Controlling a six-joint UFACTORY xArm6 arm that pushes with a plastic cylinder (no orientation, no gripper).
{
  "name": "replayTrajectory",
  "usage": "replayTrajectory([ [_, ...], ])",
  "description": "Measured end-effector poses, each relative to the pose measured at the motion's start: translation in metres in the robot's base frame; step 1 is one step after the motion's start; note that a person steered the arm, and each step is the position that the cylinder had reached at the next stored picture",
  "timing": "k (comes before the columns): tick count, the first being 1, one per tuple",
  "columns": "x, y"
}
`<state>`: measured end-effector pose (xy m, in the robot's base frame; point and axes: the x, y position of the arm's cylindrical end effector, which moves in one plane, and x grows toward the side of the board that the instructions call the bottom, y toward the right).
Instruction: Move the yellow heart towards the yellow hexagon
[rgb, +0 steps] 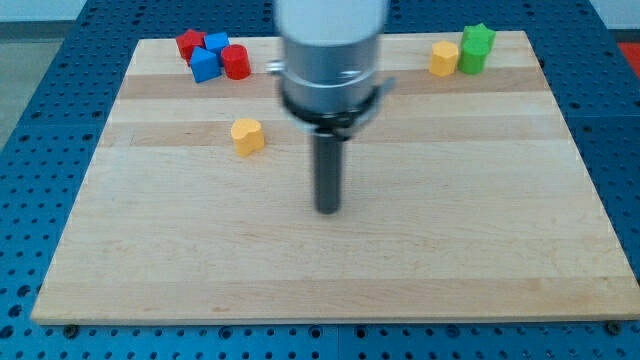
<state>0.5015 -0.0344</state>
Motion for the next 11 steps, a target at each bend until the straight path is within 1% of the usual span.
replayTrajectory([
  [1,-0.012,-0.07],
  [2,-0.036,-0.127],
  [3,-0.067,-0.166],
  [4,-0.087,-0.151],
  [6,-0.09,-0.075],
  [7,-0.102,-0.045],
  [8,-0.124,-0.022],
  [9,-0.152,-0.014],
  [10,-0.164,0.008],
  [11,-0.165,0.046],
])
